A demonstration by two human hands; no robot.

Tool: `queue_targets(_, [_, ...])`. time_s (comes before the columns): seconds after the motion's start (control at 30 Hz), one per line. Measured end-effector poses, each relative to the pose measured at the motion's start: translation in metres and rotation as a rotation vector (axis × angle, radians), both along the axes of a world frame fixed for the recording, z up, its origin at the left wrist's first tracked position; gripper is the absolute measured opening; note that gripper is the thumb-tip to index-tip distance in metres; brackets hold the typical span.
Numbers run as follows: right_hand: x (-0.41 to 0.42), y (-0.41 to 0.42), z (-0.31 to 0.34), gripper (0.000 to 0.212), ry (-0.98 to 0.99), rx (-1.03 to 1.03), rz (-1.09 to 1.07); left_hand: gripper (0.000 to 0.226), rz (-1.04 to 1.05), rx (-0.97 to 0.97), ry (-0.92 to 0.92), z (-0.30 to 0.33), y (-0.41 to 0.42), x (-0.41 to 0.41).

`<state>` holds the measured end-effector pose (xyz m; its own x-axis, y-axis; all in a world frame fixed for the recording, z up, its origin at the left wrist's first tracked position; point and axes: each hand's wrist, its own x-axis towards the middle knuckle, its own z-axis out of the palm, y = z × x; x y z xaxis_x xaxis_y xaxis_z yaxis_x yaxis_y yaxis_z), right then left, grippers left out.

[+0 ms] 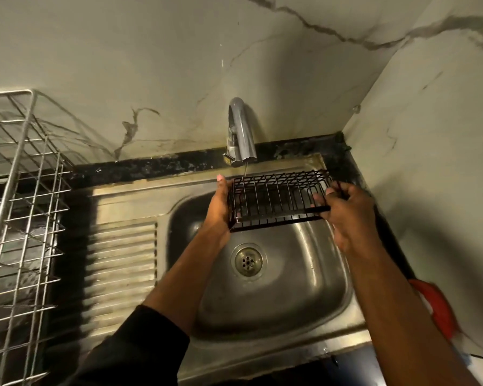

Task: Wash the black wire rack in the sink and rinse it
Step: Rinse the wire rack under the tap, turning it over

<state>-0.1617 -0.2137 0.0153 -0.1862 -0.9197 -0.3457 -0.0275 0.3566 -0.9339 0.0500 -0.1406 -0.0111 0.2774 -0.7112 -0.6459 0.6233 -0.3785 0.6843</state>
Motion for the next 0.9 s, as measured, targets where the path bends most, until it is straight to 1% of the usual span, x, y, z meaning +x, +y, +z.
queue_targets(0.13, [-0.001, -0.002, -0.005, 0.015, -0.003, 0.008, -0.022, 0.052, -0.063, -0.018, -0.067, 0.004, -0.004, -0.004])
queue_targets(0.27, [-0.002, -0.003, -0.008, 0.017, -0.001, -0.009, -0.018, 0.048, -0.033, -0.036, -0.099, 0.004, -0.007, -0.002])
queue_targets(0.33, [-0.003, -0.003, -0.009, 0.016, 0.019, -0.032, -0.014, 0.049, -0.002, -0.054, -0.110, 0.008, -0.006, -0.001])
queue_targets(0.37, [-0.003, -0.003, -0.010, 0.016, 0.022, -0.041, -0.014, 0.054, -0.008, -0.076, -0.126, 0.008, -0.005, -0.001])
queue_targets(0.47, [-0.006, -0.003, -0.011, 0.018, 0.044, -0.061, -0.019, 0.063, -0.093, -0.108, -0.195, 0.015, -0.007, -0.002])
queue_targets(0.57, [-0.008, -0.004, -0.011, 0.019, 0.055, -0.084, -0.033, 0.069, -0.055, -0.054, -0.148, 0.018, -0.012, -0.003])
queue_targets(0.67, [-0.008, -0.006, -0.011, 0.020, 0.040, -0.091, -0.024, 0.057, -0.020, -0.021, -0.123, 0.021, -0.015, -0.004])
queue_targets(0.77, [-0.007, -0.006, -0.012, 0.019, 0.046, -0.100, -0.004, 0.046, -0.016, -0.017, -0.141, 0.023, -0.011, -0.002])
queue_targets(0.9, [0.000, -0.007, -0.012, 0.018, 0.071, -0.095, 0.028, 0.055, -0.042, -0.097, -0.198, 0.026, -0.004, 0.006])
